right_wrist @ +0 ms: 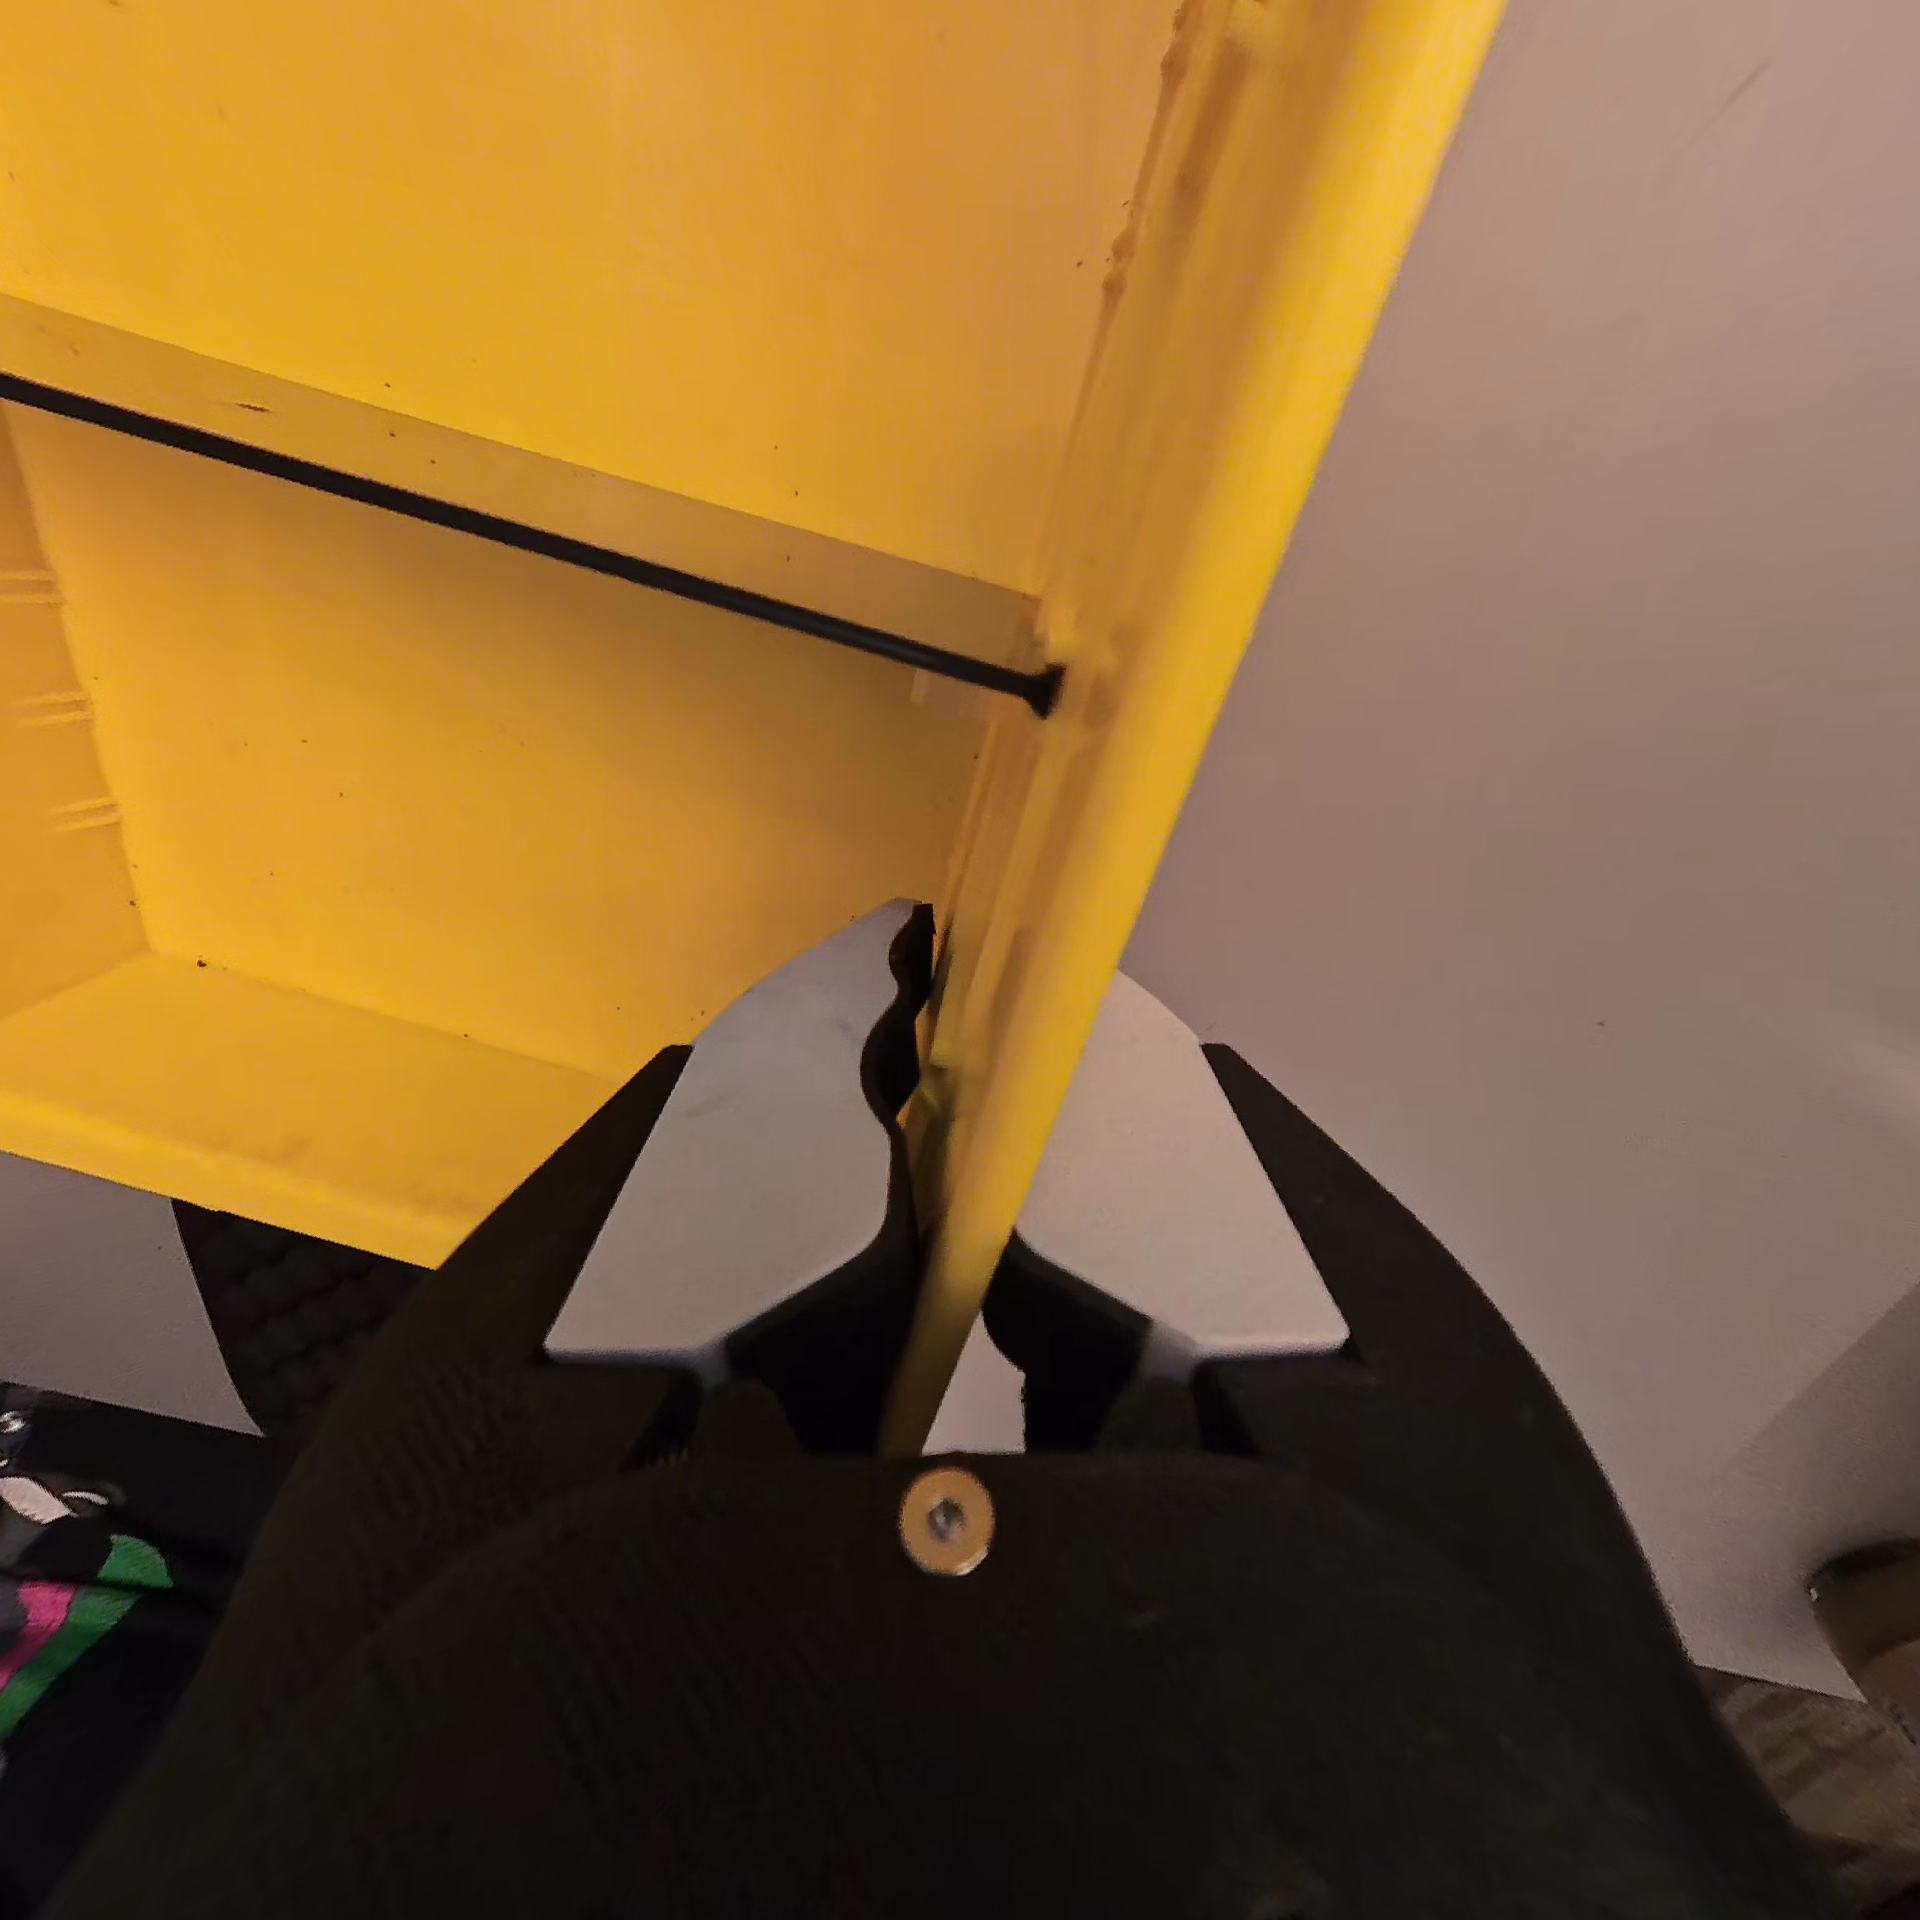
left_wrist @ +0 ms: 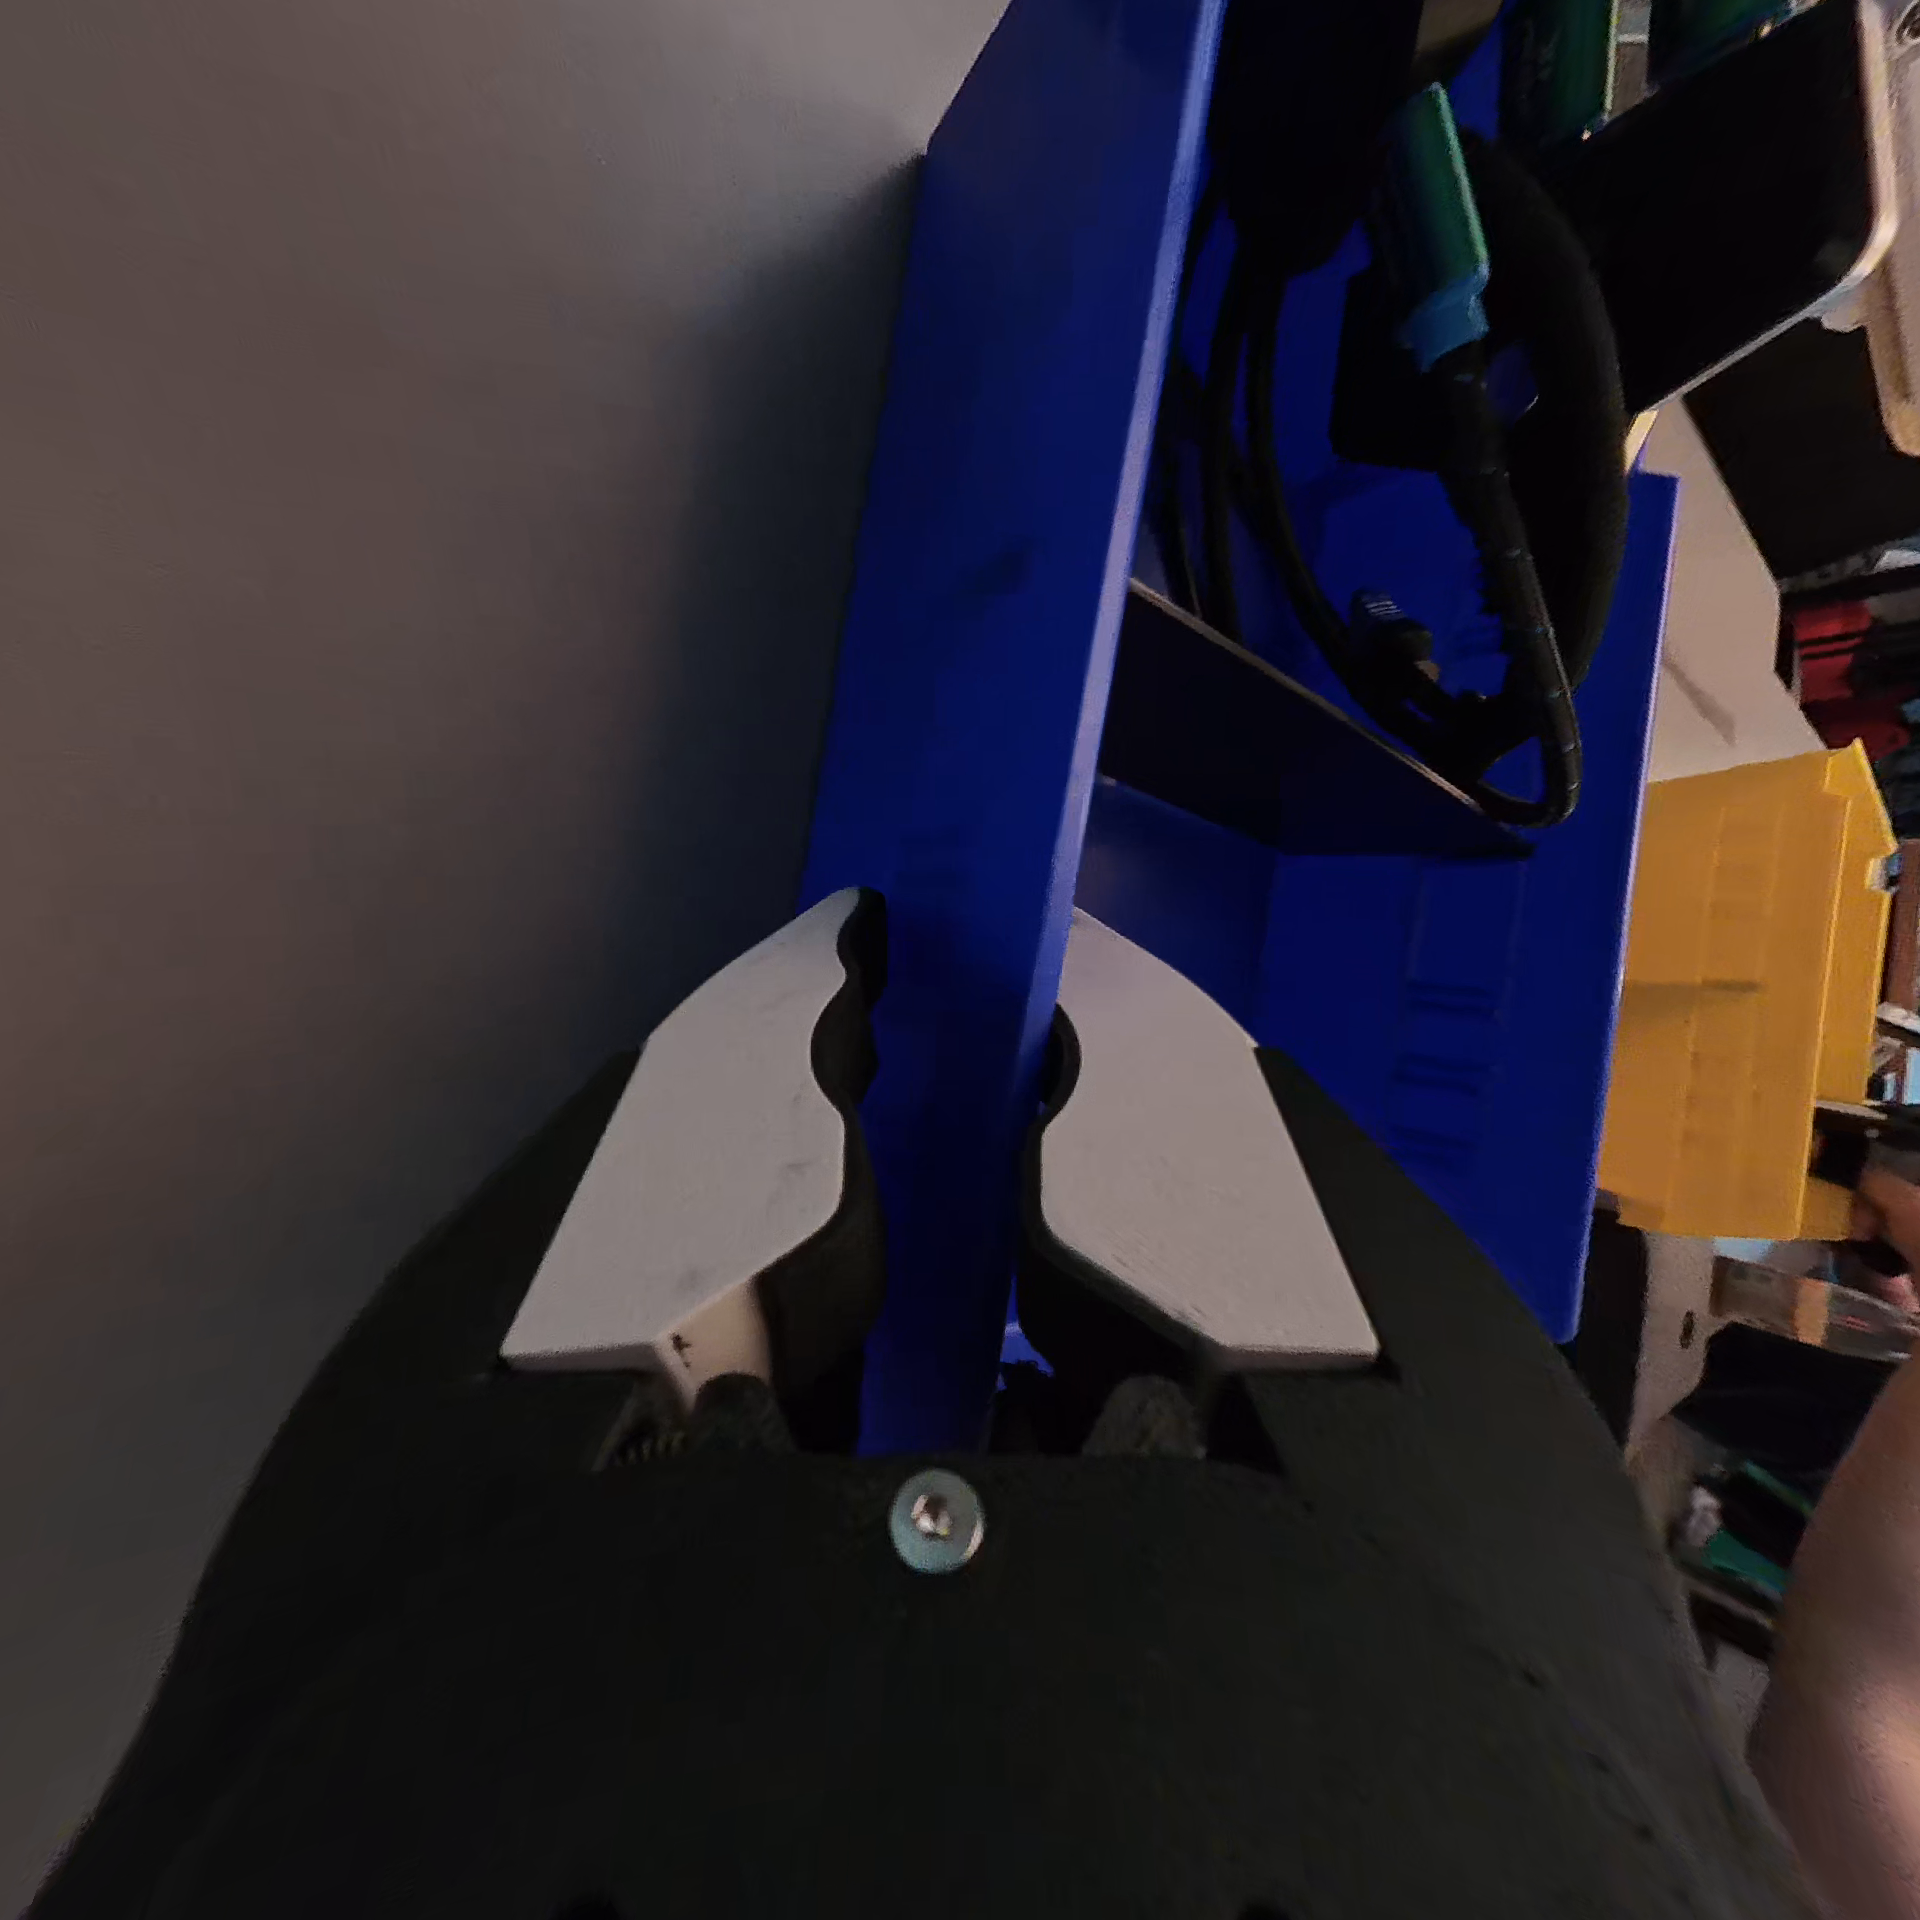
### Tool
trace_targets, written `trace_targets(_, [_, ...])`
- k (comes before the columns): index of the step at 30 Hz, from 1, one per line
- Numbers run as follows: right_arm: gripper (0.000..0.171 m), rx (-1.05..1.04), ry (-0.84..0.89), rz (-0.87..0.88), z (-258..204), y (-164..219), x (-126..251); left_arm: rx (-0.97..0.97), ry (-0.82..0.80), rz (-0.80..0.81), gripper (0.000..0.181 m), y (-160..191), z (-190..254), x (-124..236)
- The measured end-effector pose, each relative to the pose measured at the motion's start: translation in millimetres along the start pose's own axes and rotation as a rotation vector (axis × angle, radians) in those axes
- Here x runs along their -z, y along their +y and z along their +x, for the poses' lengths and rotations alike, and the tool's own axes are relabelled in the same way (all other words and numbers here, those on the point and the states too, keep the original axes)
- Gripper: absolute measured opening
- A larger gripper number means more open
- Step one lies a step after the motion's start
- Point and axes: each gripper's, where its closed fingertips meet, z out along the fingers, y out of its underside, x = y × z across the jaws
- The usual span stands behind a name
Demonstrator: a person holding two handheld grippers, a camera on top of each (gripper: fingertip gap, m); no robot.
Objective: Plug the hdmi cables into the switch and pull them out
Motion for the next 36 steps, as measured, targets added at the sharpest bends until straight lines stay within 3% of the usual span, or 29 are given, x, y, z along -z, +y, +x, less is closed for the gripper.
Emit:
trace_targets(11, [0.009,0.029,0.007,0.001,2.7,-1.7,0.0,-0.046,0.106,0.024,0.032,4.6,5.7,3.0])
trace_targets(15, [0.01,0.037,0.014,0.004,4.6,-2.8,0.2,-0.096,0.075,0.025,0.03,4.8,5.5,7.8])
trace_targets(19, [0.011,0.057,0.014,0.006,5.7,-3.6,0.1,-0.16,0.052,0.18,0.028,-13.4,16.2,37.9])
trace_targets(22, [0.01,0.067,0.009,-0.005,8.1,-4.7,0.0,-0.262,-0.029,0.211,0.031,-13.5,18.6,49.7])
trace_targets(28, [0.01,0.067,-0.007,-0.016,9.0,-5.2,-0.2,-0.27,-0.074,0.123,0.03,-7.7,10.8,24.6])
trace_targets(32, [0.009,0.072,-0.02,-0.017,8.3,-4.1,-0.3,-0.271,-0.12,0.013,0.016,4.8,-2.1,8.3])
trace_targets(36, [0.009,0.08,-0.026,-0.016,8.9,-4.1,-0.4,-0.292,-0.179,0.054,0.01,1.3,-9.9,8.6])
